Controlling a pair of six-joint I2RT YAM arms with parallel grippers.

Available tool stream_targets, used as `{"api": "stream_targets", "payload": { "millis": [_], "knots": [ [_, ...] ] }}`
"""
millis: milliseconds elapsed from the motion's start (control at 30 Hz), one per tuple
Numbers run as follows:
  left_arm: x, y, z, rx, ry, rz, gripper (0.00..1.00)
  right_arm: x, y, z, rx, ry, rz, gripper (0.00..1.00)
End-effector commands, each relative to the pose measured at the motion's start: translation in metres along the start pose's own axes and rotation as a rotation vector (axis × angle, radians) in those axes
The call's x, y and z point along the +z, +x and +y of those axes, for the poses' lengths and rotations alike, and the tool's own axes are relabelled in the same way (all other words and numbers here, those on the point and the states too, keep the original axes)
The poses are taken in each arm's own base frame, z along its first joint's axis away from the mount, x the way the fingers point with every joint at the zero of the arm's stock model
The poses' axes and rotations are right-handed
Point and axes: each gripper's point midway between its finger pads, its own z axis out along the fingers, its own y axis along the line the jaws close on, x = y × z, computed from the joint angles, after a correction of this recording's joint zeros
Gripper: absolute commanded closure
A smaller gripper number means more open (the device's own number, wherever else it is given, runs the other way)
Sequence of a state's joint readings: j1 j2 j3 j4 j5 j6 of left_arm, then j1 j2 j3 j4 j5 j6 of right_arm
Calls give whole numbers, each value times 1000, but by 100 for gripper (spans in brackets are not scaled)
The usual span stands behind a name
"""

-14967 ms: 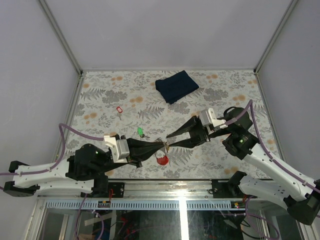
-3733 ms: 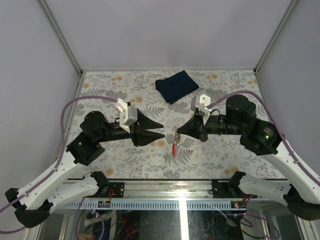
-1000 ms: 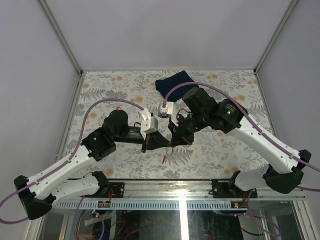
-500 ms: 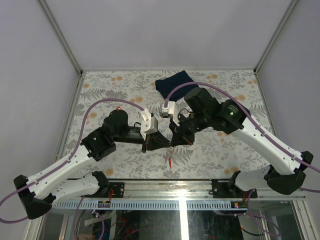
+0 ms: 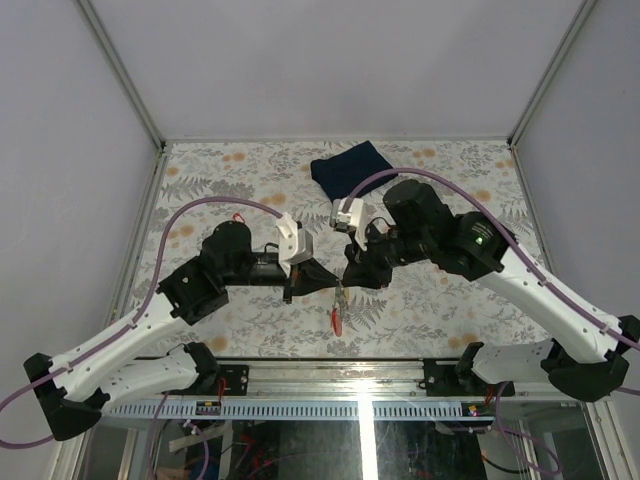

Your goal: Put the keys on the keyring

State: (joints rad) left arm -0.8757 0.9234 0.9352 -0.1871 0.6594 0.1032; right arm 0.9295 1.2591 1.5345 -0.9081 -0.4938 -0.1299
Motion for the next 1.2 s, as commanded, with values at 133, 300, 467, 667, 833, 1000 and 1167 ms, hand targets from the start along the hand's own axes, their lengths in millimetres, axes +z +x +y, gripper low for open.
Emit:
{"api": "stream_targets", "payload": {
  "millis": [133,300,467,667,833,1000,1167],
  "knots": [
    [-16,-38,7,-14,-133,-213,100,-43,-57,-20,-10,247,-360,64],
    [-23,-49,14,-53,-199,-323,100,-52,-74,-20,65,260,-523,56],
    [-32,-60,18,-70,-242,-426,100,-49,-84,-6,139,163,-634,51],
    [-42,-77,13,-62,-239,-511,100,-48,-87,-1,223,100,-753,54],
    [-49,-83,10,-65,-237,-561,100,-57,-92,1,276,71,-865,54],
    [-52,-86,10,-73,-243,-586,100,-72,-94,10,249,33,-938,49],
    [-50,-90,6,-75,-213,-595,100,-80,-100,19,269,-108,-995,47]
  ]
}}
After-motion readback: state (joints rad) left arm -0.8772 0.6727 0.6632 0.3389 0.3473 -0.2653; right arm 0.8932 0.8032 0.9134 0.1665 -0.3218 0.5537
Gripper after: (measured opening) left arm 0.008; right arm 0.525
